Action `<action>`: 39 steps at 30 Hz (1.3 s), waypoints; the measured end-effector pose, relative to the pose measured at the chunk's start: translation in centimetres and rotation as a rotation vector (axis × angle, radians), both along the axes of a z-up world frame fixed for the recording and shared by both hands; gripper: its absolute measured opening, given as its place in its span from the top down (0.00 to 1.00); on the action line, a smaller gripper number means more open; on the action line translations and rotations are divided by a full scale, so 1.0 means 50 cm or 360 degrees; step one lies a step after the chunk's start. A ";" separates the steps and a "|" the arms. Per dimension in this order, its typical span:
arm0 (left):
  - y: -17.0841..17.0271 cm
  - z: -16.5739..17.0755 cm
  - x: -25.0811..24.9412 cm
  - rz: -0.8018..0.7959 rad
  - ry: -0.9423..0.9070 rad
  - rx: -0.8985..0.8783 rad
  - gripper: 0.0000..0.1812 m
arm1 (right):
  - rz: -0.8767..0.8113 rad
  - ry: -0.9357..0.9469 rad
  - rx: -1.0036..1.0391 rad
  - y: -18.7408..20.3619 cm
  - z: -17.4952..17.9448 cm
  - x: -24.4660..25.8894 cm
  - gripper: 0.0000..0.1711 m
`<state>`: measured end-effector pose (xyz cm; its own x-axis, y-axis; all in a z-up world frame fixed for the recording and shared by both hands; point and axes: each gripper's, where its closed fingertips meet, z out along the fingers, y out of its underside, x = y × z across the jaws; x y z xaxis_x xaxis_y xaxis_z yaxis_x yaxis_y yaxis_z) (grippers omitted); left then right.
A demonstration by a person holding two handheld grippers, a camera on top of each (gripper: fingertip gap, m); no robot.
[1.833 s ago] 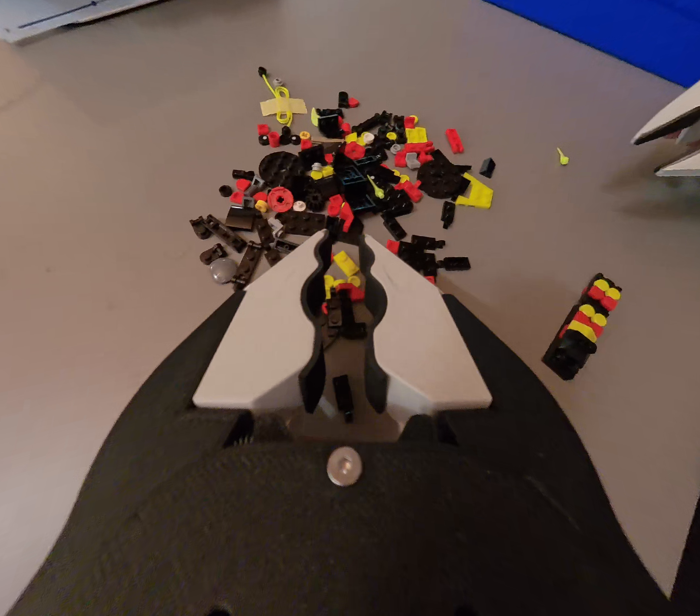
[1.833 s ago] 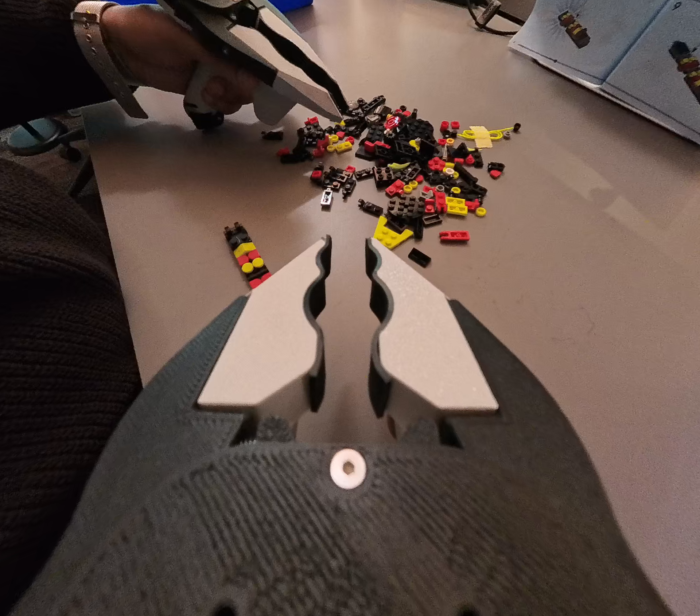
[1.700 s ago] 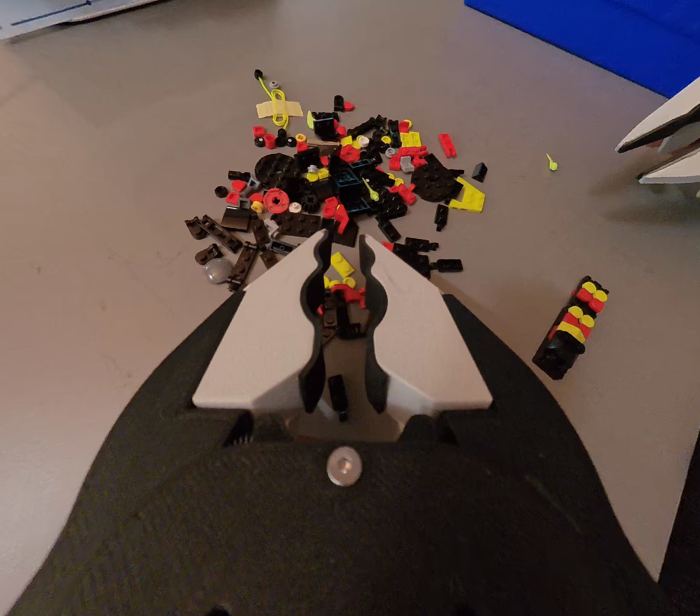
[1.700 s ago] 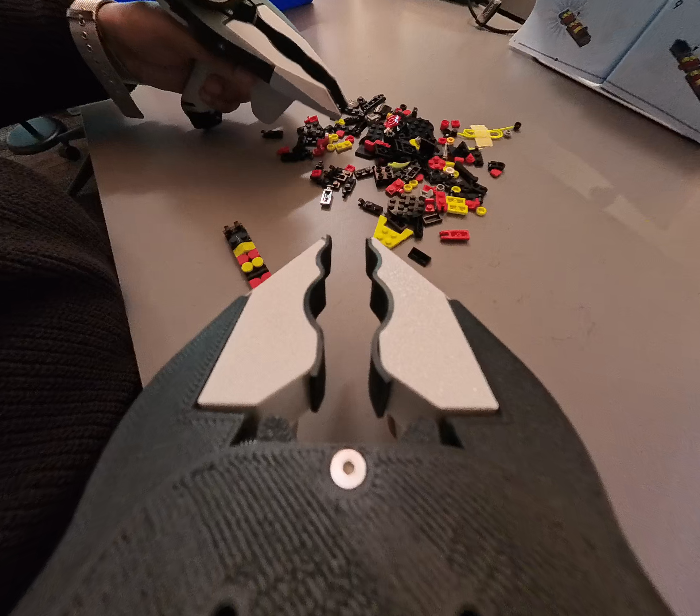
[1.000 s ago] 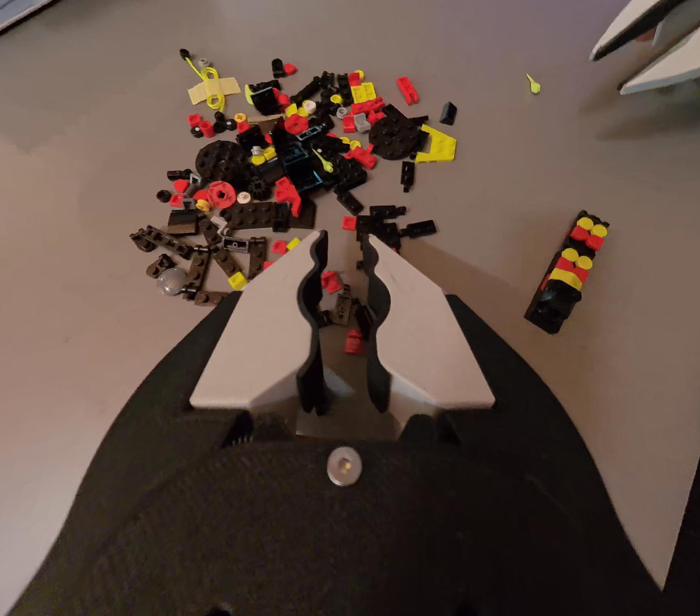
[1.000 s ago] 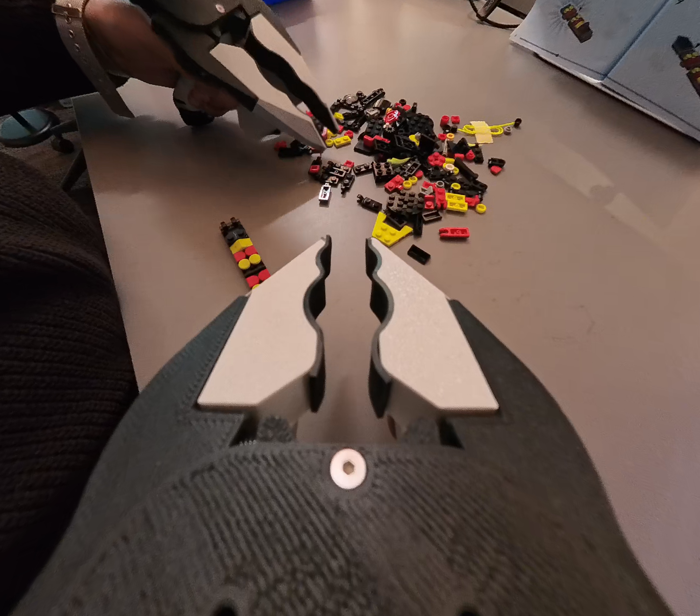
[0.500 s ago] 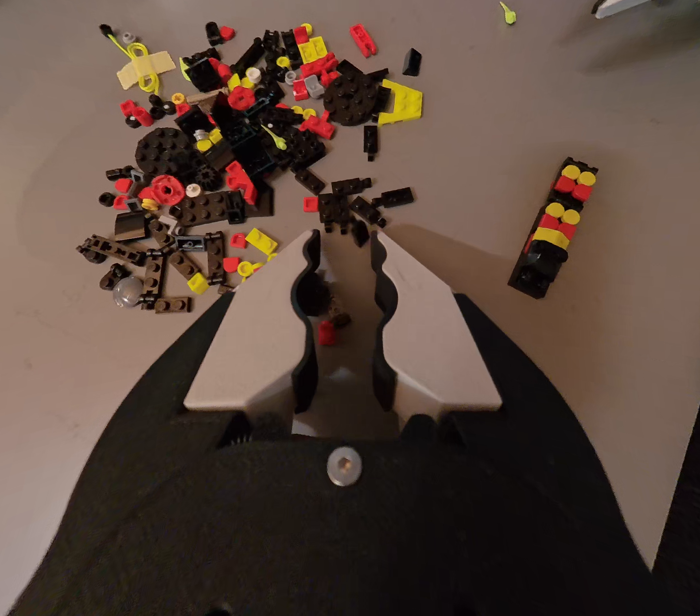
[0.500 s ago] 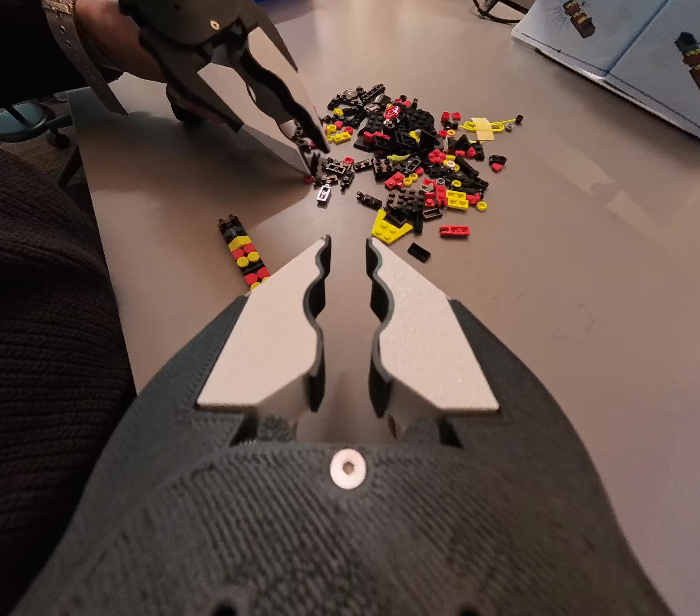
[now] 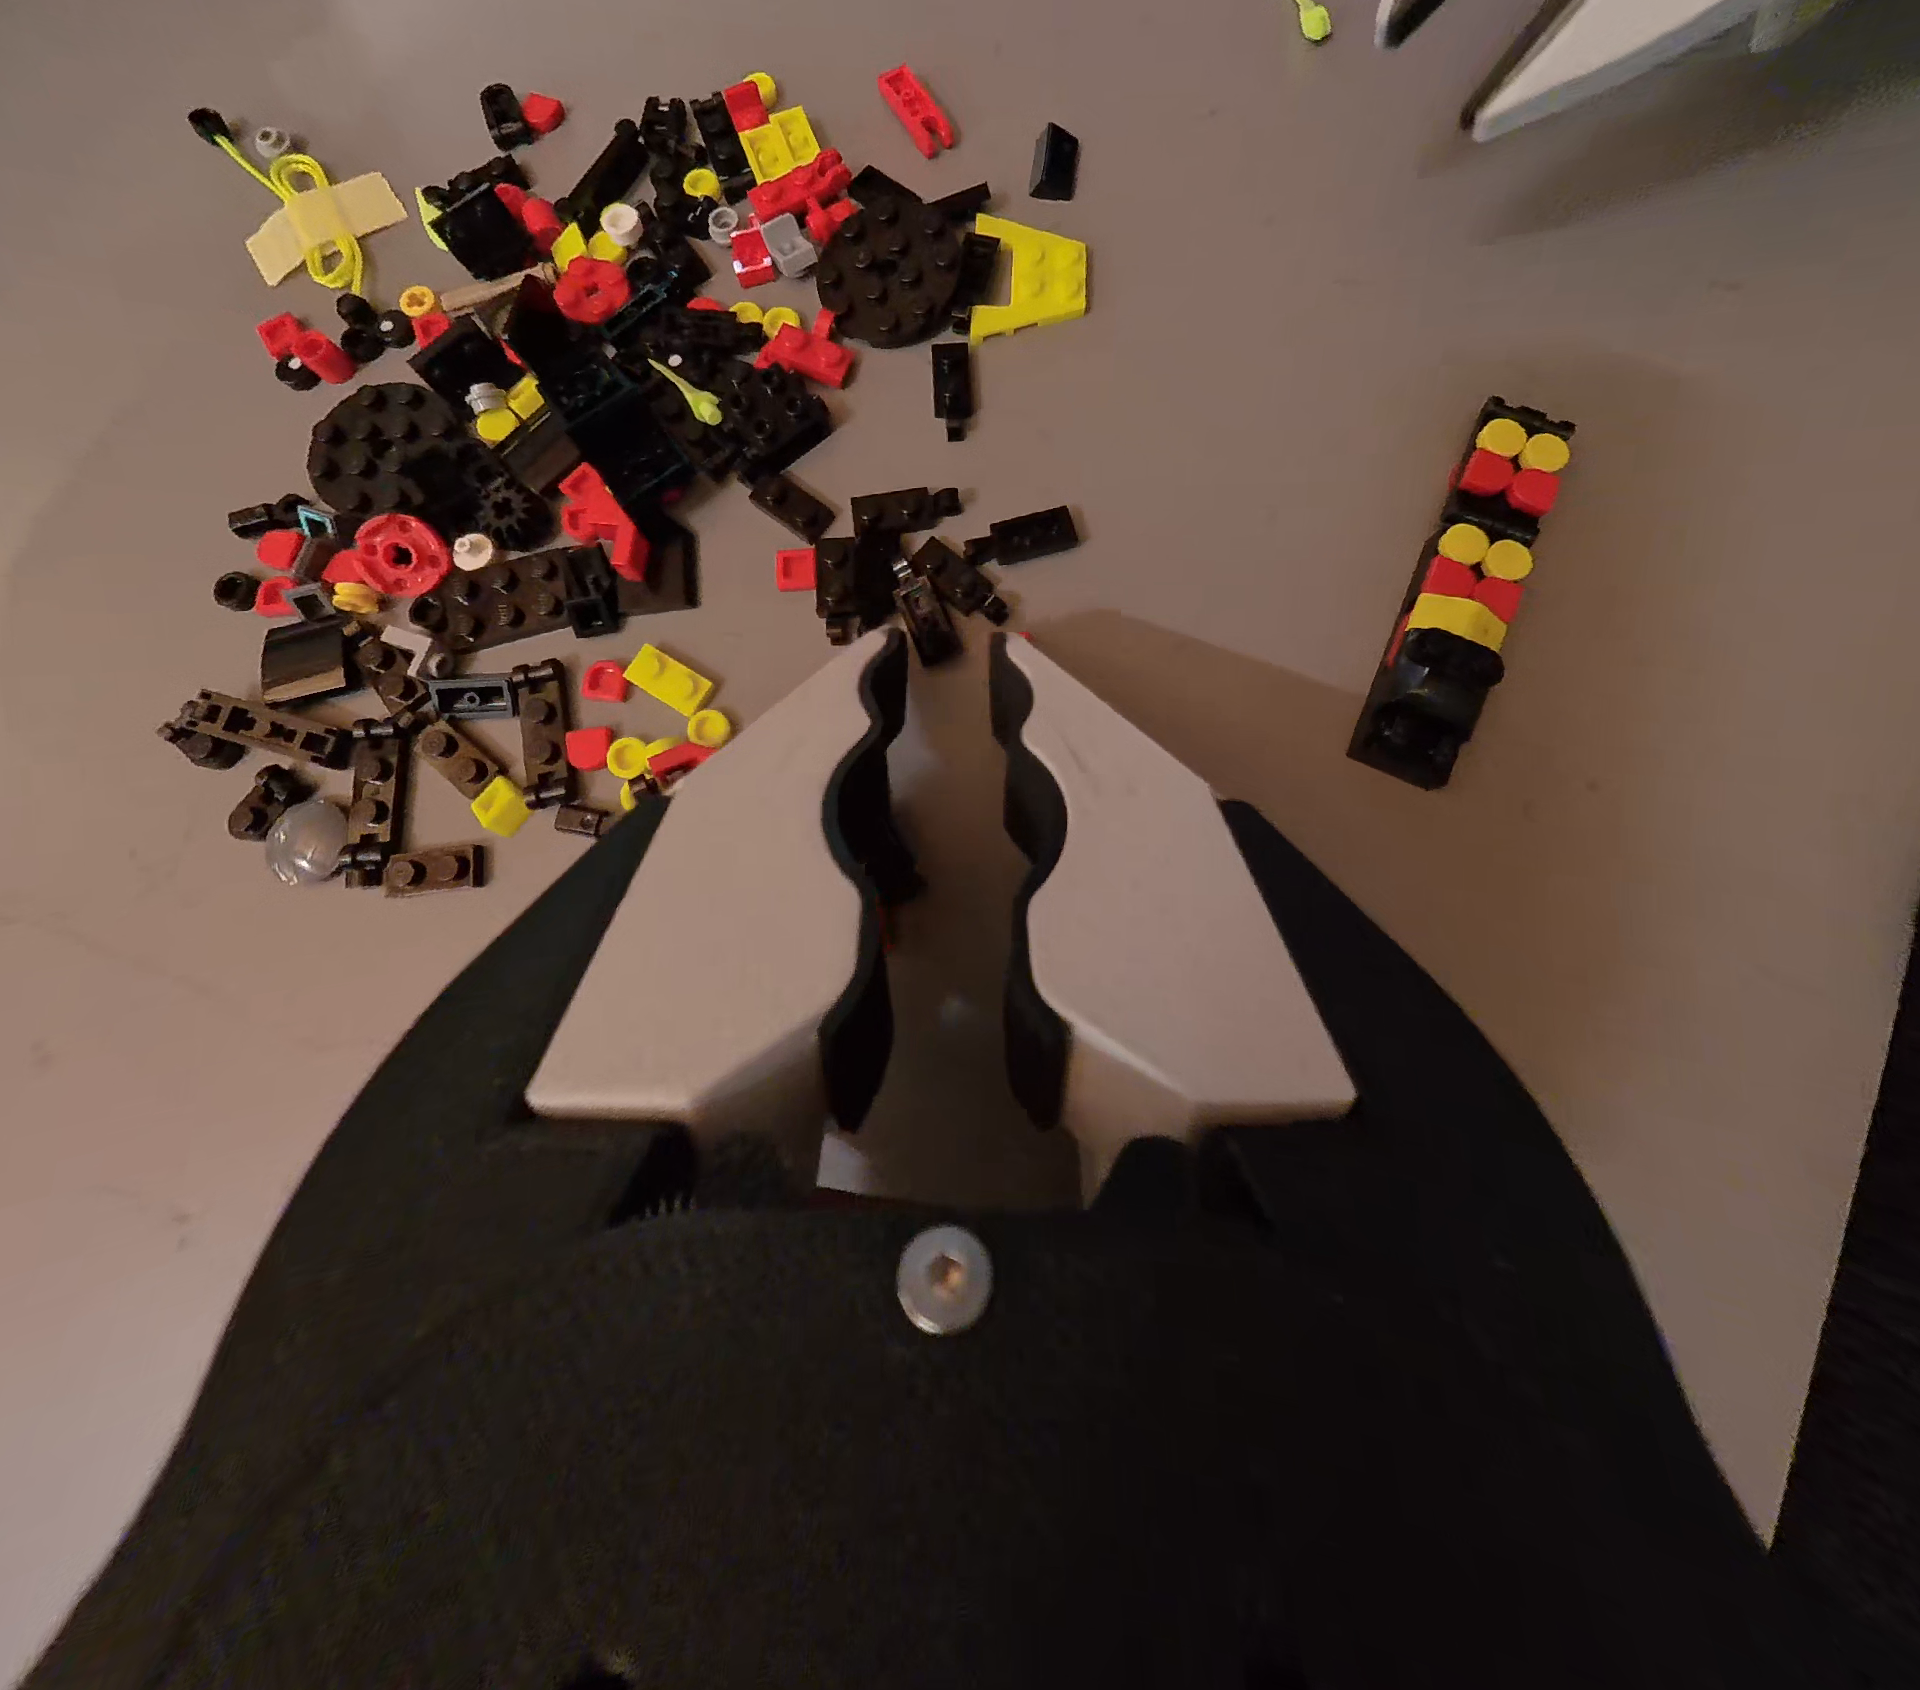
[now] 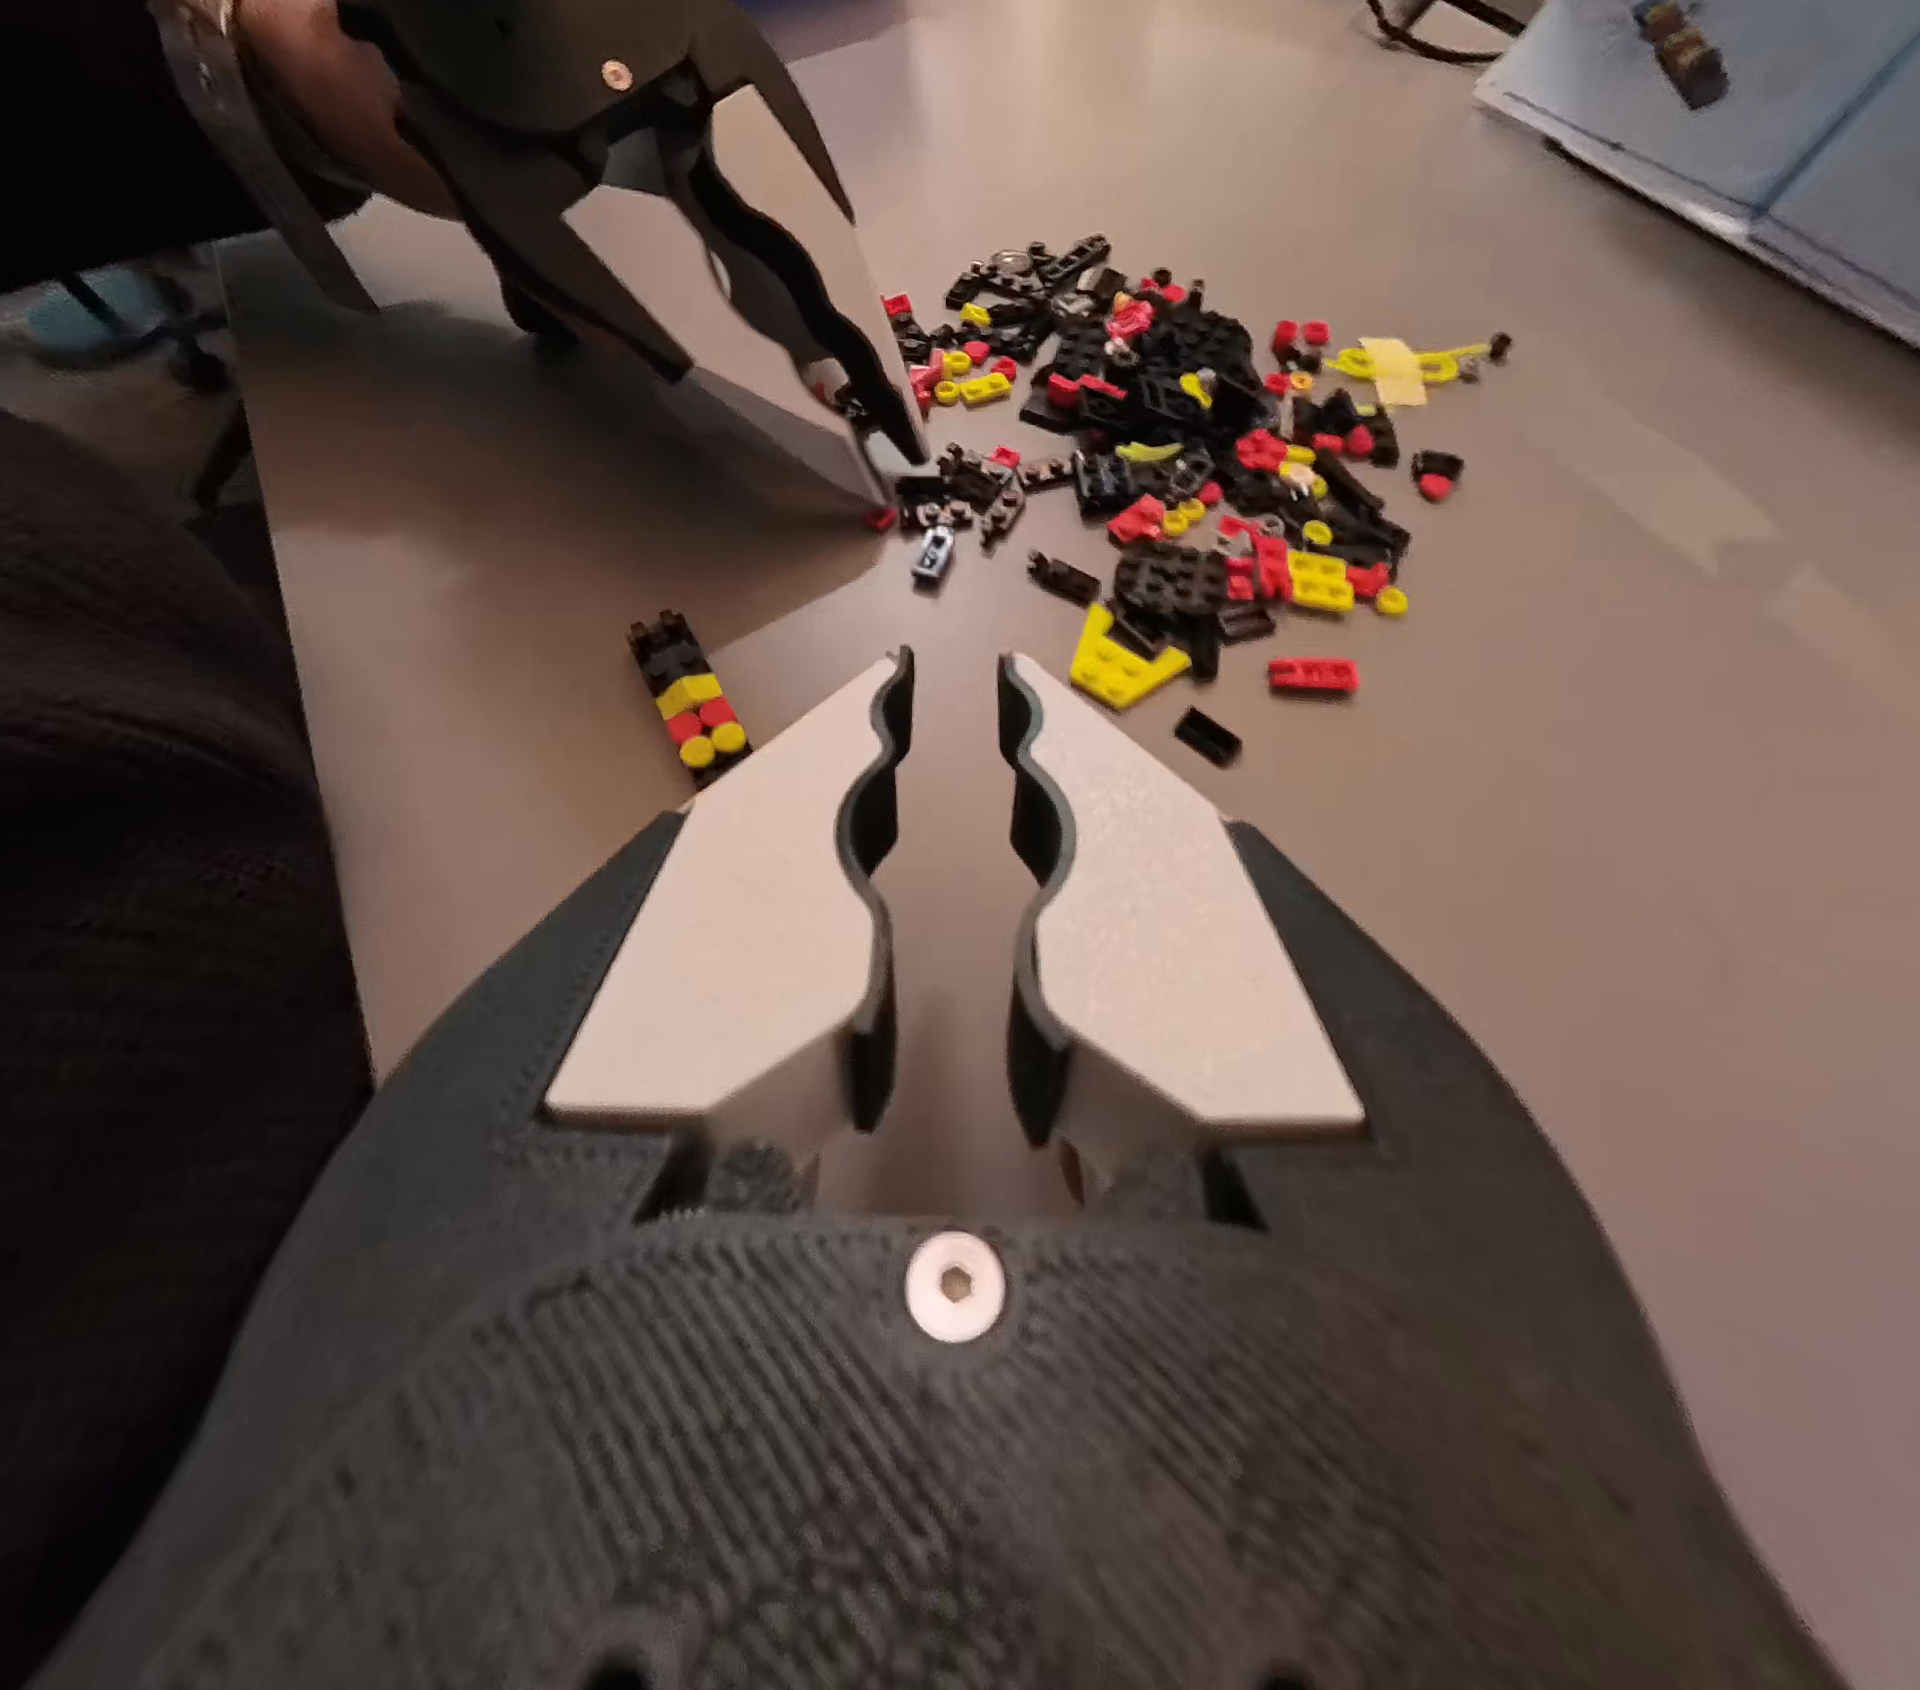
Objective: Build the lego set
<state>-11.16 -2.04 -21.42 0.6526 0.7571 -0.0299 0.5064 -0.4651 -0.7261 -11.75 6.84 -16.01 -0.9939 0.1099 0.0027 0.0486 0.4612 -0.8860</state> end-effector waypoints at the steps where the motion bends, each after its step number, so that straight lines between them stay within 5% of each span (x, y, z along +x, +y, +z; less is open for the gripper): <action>1: -0.002 0.000 -0.001 0.0011 0.0003 -0.0001 0.95 | 0.0015 0.0046 0.0008 -0.007 -0.001 0.003 0.92; 8: -0.006 0.002 -0.004 0.0038 -0.0019 0.0036 1.00 | -0.0004 0.0445 -0.0116 -0.038 0.036 -0.006 1.00; 39: -0.012 0.026 -0.018 0.0116 0.0058 0.0144 0.99 | 0.0042 0.0072 -0.0108 -0.072 0.007 -0.021 0.96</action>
<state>-12.07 -2.63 -20.13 0.5956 0.8031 0.0177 0.5086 -0.3600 -0.7821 -12.80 3.22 -15.64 -0.9955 0.0850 0.0411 -0.0037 0.4004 -0.9163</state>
